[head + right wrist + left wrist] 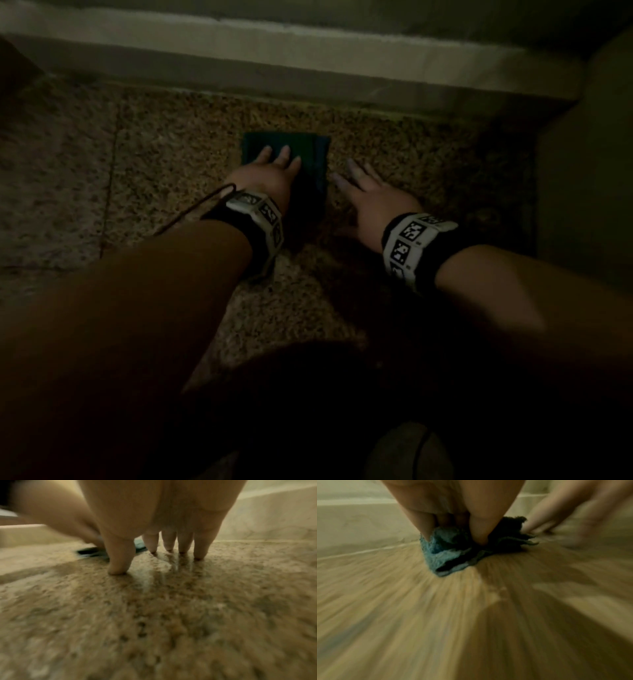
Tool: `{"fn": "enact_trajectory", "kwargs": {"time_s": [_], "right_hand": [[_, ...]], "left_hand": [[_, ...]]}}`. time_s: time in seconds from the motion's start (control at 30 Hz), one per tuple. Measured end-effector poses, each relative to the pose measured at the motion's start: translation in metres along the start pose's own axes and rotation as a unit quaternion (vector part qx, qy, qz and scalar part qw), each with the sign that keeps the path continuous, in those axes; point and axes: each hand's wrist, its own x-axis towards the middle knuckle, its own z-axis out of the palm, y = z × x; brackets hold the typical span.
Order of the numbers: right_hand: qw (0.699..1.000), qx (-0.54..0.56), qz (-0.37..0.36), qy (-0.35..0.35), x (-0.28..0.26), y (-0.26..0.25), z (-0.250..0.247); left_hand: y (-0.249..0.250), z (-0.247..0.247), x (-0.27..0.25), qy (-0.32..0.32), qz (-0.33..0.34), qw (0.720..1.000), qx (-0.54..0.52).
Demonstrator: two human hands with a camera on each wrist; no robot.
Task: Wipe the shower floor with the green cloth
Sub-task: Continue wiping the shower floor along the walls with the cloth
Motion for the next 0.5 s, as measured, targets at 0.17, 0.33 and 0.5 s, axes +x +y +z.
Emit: {"fn": "enact_trajectory", "kwargs": {"time_s": [0.17, 0.33, 0.5], "right_hand": [[1.000, 0.020, -0.014, -0.018, 0.001, 0.001, -0.001], [0.998, 0.043, -0.034, -0.020, 0.002, 0.005, -0.006], [0.991, 0.076, -0.020, 0.111, 0.001, -0.002, -0.039]], "left_hand": [[0.017, -0.039, 0.027, 0.033, 0.003, 0.999, 0.028], [0.013, -0.028, 0.026, 0.038, 0.001, 0.999, -0.002], [-0.022, 0.012, 0.002, 0.123, -0.039, 0.988, -0.089]]}}
